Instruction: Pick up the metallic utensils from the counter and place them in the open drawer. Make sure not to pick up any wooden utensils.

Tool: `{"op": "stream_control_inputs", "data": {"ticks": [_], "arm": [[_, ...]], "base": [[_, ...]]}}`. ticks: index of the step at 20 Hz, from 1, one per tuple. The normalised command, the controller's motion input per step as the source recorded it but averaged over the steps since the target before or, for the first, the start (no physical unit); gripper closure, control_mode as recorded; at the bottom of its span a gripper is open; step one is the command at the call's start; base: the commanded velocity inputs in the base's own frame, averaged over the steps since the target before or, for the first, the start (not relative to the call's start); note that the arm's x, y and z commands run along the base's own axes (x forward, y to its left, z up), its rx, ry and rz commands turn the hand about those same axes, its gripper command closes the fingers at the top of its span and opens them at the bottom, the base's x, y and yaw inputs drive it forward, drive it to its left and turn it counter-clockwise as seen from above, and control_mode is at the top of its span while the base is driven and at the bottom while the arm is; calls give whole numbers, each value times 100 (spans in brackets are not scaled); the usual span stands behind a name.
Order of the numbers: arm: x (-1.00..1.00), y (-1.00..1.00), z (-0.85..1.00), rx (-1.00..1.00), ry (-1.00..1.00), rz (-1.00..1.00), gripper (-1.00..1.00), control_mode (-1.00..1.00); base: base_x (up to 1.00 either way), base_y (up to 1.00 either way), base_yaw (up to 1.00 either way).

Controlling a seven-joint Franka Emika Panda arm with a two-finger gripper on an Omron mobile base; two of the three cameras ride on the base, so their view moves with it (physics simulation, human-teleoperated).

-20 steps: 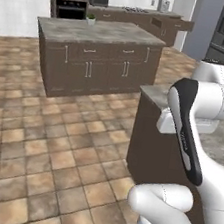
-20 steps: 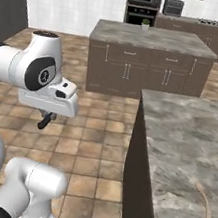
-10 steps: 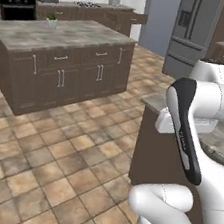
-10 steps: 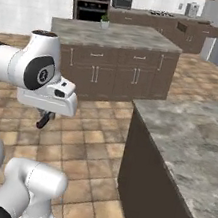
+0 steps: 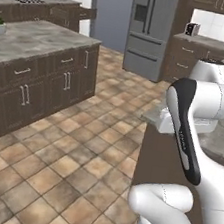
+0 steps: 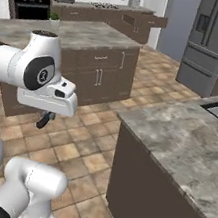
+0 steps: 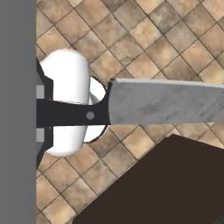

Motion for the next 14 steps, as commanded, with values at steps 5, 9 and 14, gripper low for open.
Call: {"op": "stream_control_inputs", "data": {"ticks": [5, 9, 14], "arm": [[0, 0, 0, 0, 0, 0, 100, 100], [0, 0, 0, 0, 0, 0, 100, 100], [0, 0, 0, 0, 0, 0, 100, 100]], "base": [[100, 100, -47], [100, 100, -45], [100, 100, -43]]}}
